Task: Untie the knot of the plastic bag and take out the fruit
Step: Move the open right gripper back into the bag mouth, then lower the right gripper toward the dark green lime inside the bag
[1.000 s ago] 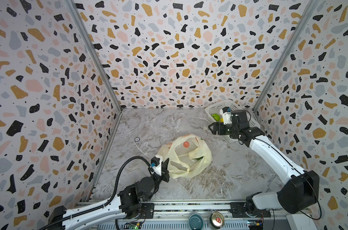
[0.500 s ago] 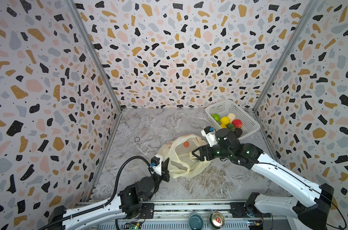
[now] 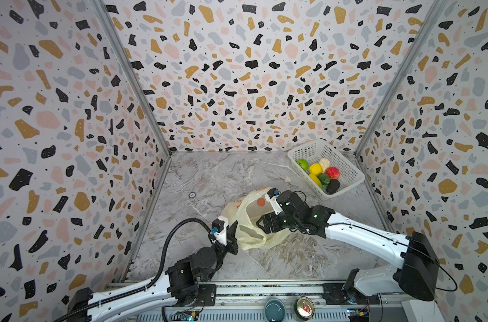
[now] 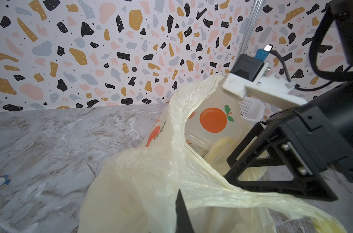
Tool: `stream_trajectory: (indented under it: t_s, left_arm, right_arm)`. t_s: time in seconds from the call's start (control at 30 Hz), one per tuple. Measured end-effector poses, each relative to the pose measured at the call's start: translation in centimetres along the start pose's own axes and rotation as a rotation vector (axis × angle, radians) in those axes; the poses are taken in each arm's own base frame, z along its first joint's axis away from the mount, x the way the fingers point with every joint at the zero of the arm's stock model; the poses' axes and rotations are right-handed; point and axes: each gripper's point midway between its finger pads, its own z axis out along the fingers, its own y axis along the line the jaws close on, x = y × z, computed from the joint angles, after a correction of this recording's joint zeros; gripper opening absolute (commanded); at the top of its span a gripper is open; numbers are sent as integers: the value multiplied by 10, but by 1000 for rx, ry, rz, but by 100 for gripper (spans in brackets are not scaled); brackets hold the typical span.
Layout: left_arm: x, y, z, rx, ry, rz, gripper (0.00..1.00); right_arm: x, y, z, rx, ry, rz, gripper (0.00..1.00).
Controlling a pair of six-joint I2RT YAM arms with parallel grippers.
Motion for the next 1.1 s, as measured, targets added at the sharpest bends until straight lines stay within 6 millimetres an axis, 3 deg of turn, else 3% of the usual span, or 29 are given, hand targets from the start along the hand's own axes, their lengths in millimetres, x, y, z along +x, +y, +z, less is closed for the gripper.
stream_trajectory:
  t_s: [0.37,0.67,0.83,0.97,1.1]
  left_arm:
    - [0,-3,0,13,0,-3,0]
    - [-5,-2,-1,12,-13,-9,0]
    - [-5,-2,-1,13,-15,-10,0]
    - [-9,-3,-1,14,-19,-15,0]
    - [-12,-3,-1,16,-24,-20,0]
  right_arm:
    - [-10,5,36,7,-62,-17,79]
    - [29,-12,48,58,8,-84,79]
    - [38,-14,72,62,66,-108,80]
    - [34,-20,95,103,99,-116,84]
    - [23,-31,89,174,78,-110,87]
